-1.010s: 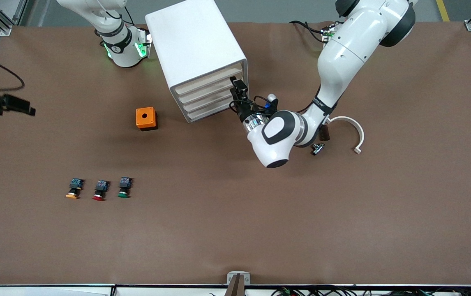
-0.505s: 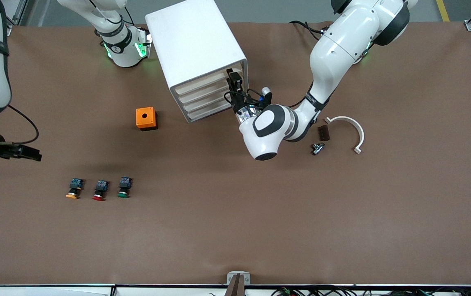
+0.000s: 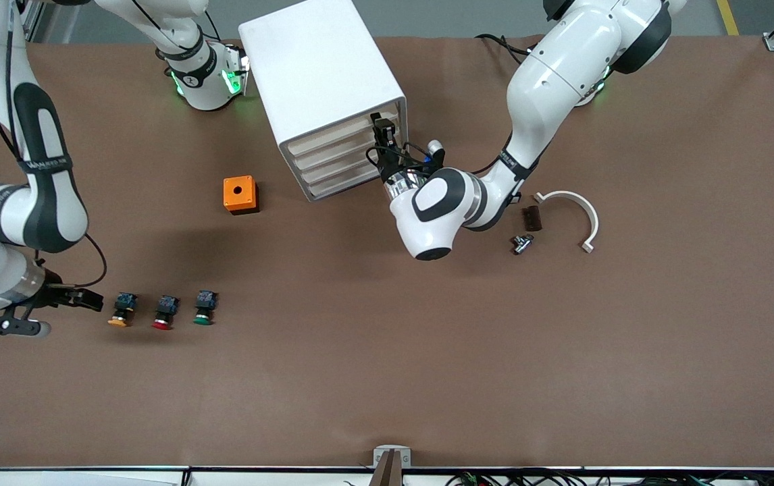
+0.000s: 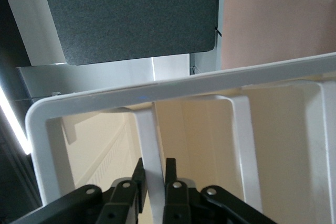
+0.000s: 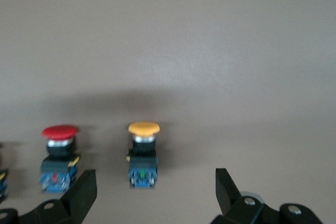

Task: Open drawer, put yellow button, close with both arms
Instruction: 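Reach the right gripper to the yellow button and grasp it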

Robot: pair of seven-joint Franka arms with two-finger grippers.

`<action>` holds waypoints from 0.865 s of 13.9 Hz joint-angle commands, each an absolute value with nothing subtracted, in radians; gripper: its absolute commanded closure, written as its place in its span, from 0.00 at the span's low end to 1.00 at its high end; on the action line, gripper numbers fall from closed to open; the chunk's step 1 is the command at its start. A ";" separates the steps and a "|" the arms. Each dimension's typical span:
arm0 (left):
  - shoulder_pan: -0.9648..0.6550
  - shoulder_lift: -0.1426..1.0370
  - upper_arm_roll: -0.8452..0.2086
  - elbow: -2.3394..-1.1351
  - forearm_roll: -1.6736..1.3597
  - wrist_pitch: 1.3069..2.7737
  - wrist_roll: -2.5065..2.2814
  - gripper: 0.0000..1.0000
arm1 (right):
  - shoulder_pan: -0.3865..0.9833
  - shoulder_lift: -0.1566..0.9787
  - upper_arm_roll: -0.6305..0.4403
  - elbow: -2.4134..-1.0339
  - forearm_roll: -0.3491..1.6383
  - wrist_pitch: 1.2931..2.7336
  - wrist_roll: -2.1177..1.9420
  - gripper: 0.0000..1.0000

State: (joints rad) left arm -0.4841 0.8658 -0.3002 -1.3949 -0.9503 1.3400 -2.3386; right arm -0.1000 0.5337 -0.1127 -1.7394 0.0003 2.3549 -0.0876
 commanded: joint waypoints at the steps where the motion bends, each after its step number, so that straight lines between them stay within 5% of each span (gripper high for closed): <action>1: -0.483 0.856 -0.293 -1.402 -0.963 1.348 -2.332 0.90 | -0.121 0.596 -0.098 -1.730 0.063 2.405 -0.090 0.00; 12: -0.355 0.857 -0.287 -1.397 -0.959 1.367 -2.330 0.87 | -0.106 0.650 -0.097 -1.796 0.072 2.499 -0.095 0.00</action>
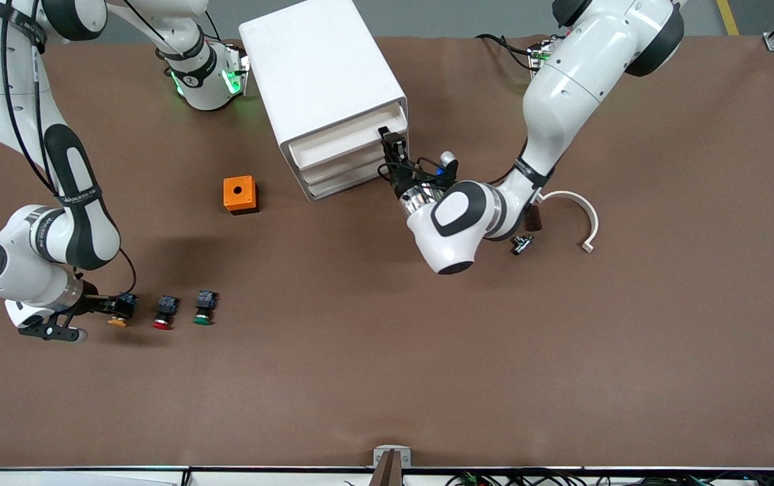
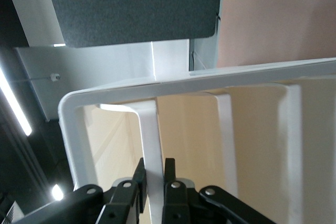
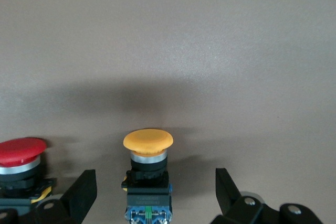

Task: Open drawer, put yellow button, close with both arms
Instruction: 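Pull the drawer out with the left gripper while the right gripper lifts the button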

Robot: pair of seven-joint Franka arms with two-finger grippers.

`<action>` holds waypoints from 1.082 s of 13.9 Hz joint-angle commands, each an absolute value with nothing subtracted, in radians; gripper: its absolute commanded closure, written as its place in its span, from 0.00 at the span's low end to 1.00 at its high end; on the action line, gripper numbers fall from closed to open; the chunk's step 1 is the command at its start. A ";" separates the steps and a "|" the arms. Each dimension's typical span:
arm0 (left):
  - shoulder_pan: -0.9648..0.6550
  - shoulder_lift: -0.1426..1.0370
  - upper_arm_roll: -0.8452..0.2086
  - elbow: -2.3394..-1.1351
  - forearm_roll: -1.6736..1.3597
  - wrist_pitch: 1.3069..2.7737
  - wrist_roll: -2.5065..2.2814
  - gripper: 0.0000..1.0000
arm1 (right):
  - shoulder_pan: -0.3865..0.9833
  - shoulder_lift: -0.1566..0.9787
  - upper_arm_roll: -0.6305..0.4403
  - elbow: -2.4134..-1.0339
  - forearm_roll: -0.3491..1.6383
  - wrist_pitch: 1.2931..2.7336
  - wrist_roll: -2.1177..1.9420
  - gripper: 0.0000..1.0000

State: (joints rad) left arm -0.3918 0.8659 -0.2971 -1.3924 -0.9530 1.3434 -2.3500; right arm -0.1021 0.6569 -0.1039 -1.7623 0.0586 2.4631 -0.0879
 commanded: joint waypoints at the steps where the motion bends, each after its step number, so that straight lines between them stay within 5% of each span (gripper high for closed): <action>1: -0.338 0.857 -0.285 -1.397 -0.960 1.374 -2.330 0.86 | -0.104 0.649 -0.097 -1.818 0.072 2.529 -0.095 0.00; 6: -0.269 0.857 -0.285 -1.396 -0.953 1.384 -2.329 0.84 | -0.106 0.646 -0.097 -1.850 0.071 2.546 -0.095 0.01; 7: -0.258 0.857 -0.285 -1.396 -0.953 1.384 -2.329 0.82 | -0.104 0.646 -0.097 -1.853 0.071 2.543 -0.098 0.12; 11: -0.252 0.857 -0.285 -1.396 -0.953 1.397 -2.329 0.77 | -0.110 0.643 -0.097 -1.868 0.071 2.534 -0.107 0.90; 12: -0.250 0.857 -0.287 -1.396 -0.954 1.402 -2.329 0.64 | -0.110 0.643 -0.097 -1.868 0.071 2.533 -0.106 0.99; 14: -0.236 0.854 -0.288 -1.393 -0.960 1.411 -2.286 0.22 | -0.103 0.626 -0.095 -1.859 0.071 2.496 -0.101 1.00; 15: -0.233 0.851 -0.288 -1.382 -0.962 1.410 -2.210 0.11 | -0.094 0.599 -0.095 -1.850 0.072 2.450 -0.094 1.00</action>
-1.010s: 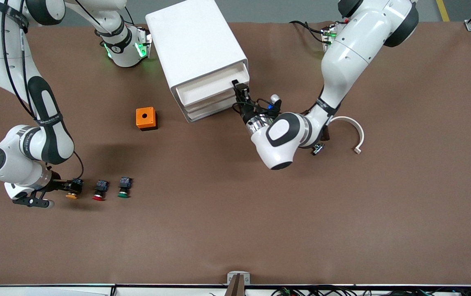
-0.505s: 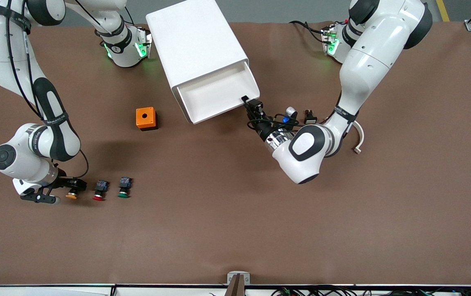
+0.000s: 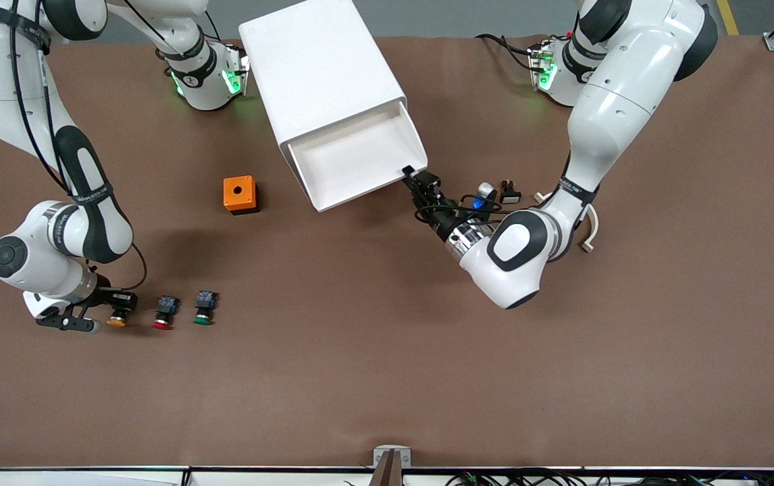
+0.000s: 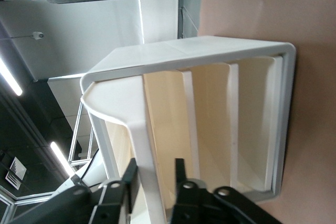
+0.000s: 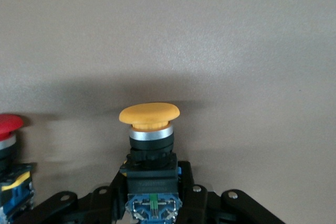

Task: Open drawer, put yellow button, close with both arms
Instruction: 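Carry the yellow button with the right gripper over the open drawer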

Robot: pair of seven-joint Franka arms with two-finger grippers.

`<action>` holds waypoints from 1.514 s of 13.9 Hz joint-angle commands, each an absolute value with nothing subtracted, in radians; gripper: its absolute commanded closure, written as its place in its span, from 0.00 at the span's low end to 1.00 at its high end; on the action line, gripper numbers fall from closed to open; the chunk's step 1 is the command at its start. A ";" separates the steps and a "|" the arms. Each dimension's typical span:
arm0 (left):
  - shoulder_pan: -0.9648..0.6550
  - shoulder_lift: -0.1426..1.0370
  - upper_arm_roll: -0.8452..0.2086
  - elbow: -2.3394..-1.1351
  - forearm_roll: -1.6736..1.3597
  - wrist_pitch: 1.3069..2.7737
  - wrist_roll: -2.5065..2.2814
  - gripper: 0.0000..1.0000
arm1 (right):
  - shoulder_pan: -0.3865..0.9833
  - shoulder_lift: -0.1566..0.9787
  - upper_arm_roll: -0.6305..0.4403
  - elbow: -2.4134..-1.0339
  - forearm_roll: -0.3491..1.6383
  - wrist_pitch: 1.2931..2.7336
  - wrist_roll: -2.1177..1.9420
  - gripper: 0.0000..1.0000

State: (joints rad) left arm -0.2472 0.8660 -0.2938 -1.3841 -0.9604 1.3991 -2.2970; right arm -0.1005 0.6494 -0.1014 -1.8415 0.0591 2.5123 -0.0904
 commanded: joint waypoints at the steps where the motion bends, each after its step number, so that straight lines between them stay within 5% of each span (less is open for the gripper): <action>1: -0.227 0.847 -0.291 -1.379 -0.962 1.410 -2.131 0.03 | -0.077 0.571 -0.095 -1.844 0.072 2.410 -0.074 1.00; 10: -0.169 0.727 -0.227 -1.301 -0.672 1.440 -1.294 0.01 | 0.225 0.145 -0.087 -1.847 0.183 1.829 0.553 1.00; 21: -0.348 0.515 -0.225 -1.304 -0.085 1.715 -1.166 0.01 | 0.807 0.098 -0.087 -1.841 0.178 1.969 1.483 1.00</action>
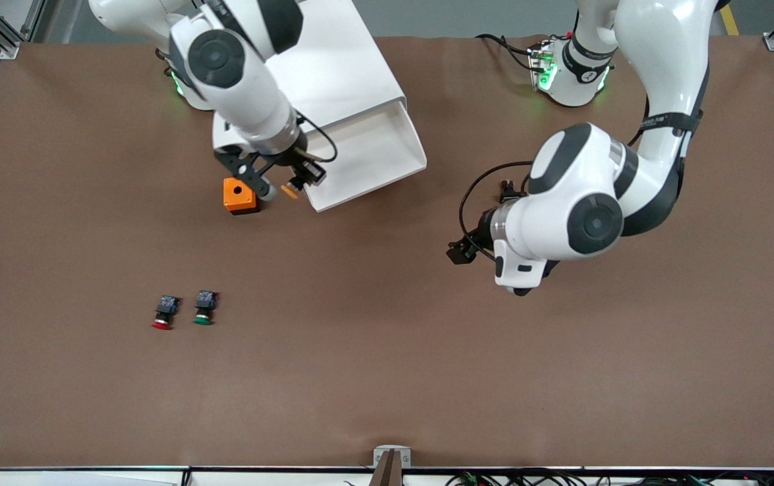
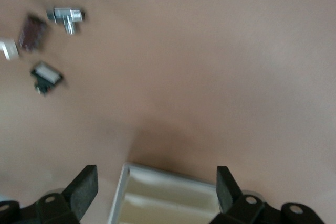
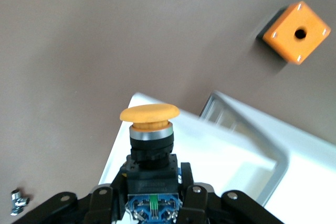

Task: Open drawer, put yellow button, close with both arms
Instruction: 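Carry the yellow button with the right gripper over the open drawer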

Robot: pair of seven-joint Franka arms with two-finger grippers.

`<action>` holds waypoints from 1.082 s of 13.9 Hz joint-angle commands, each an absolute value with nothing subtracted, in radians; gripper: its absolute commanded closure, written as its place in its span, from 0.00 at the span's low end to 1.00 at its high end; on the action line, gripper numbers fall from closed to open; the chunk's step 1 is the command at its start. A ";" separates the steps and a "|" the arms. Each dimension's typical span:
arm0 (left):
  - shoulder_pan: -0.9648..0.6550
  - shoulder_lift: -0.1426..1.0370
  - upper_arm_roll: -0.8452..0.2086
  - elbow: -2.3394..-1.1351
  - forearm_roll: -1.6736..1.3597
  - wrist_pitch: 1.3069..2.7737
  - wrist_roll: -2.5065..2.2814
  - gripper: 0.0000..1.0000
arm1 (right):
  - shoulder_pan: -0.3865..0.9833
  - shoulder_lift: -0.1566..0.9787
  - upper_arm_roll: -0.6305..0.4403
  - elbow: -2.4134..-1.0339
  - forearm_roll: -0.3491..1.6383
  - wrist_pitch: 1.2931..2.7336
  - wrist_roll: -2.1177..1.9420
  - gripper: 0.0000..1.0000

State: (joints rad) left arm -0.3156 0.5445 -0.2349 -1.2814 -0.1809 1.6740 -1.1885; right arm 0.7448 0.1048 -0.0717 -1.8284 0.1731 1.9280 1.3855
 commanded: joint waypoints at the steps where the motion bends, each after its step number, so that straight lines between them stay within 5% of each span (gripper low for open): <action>1: -0.351 0.514 -0.225 -1.304 -0.071 1.723 -1.166 0.01 | 0.830 0.112 -0.089 -1.841 0.172 1.986 1.530 1.00; 10: -0.374 0.520 -0.222 -1.307 -0.038 1.746 -1.123 0.01 | 0.954 0.207 -0.089 -1.844 0.115 2.094 1.805 1.00; 11: -0.376 0.522 -0.222 -1.310 -0.032 1.752 -1.123 0.01 | 0.953 0.207 -0.089 -1.841 0.117 2.085 1.815 0.86; 12: -0.386 0.522 -0.222 -1.310 -0.022 1.756 -1.123 0.01 | 0.943 0.207 -0.089 -1.839 0.126 2.082 1.815 0.18; 13: -0.397 0.523 -0.222 -1.312 -0.020 1.756 -1.123 0.01 | 0.943 0.207 -0.090 -1.835 0.129 2.080 1.816 0.00; 15: -0.405 0.529 -0.222 -1.312 -0.018 1.756 -1.123 0.01 | 0.934 0.207 -0.090 -1.797 0.129 2.031 1.803 0.00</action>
State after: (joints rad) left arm -0.3899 0.5307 -0.2294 -1.3005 -0.0439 1.7392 -1.1349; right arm 0.9402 0.2162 -0.0871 -1.8334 0.1348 2.0822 1.7948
